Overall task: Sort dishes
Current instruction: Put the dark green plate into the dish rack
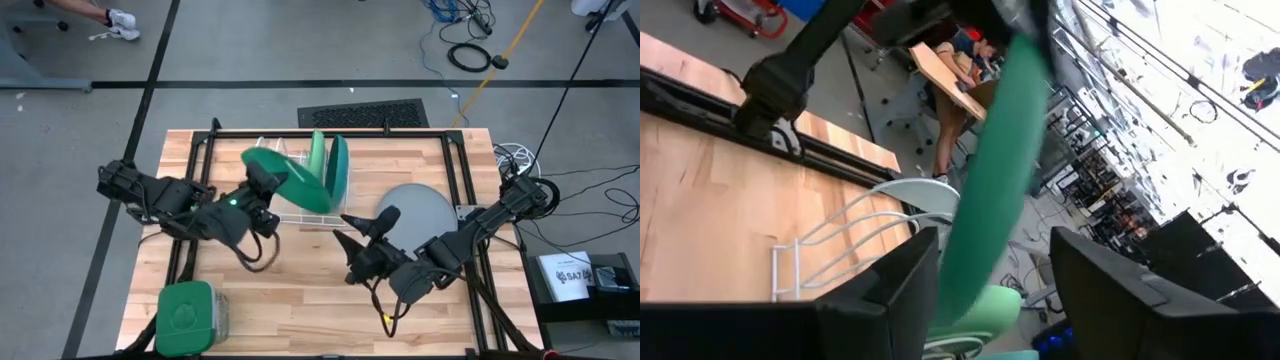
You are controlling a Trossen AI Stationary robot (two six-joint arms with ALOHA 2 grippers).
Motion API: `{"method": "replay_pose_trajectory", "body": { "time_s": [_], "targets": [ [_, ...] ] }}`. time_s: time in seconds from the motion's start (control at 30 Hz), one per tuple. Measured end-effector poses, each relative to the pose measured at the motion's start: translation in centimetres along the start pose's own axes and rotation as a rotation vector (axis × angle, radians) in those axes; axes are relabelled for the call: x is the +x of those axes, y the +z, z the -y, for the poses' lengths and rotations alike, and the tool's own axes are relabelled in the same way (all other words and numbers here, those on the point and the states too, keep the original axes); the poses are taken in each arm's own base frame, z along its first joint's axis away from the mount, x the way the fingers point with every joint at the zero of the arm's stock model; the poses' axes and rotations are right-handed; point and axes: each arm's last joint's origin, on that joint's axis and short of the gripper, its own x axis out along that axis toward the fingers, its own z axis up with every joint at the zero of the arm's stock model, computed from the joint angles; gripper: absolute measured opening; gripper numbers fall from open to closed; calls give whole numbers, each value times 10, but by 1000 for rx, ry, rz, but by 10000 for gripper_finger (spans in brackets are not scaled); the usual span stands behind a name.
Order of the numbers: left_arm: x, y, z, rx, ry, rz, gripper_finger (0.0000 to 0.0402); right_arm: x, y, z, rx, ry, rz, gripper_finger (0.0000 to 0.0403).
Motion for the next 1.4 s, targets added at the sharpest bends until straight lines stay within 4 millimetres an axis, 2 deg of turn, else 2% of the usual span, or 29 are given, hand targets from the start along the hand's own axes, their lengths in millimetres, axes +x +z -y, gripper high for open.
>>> {"method": "replay_pose_trajectory", "body": {
  "time_s": [0.3,0.57,0.73,0.93,1.13,1.3,1.4],
  "targets": [
    [-12,-9,-23,148,79,146,12,-10,2,-3,-44,18,18,181],
    [-20,-36,-40,308,23,222,12,-14,2,-5,-71,21,21,181],
    [-30,-62,-54,220,-75,371,12,-14,2,-5,-69,24,23,180],
    [-30,-101,-72,109,-168,516,12,-9,1,-4,-46,20,16,180],
    [-6,-125,-76,69,-222,605,12,6,-2,1,-47,23,3,180],
    [27,-140,-79,58,-241,709,12,21,-5,4,-44,68,15,180],
    [50,-153,-80,51,-240,696,12,26,-7,5,-59,71,2,180]
  ]
}}
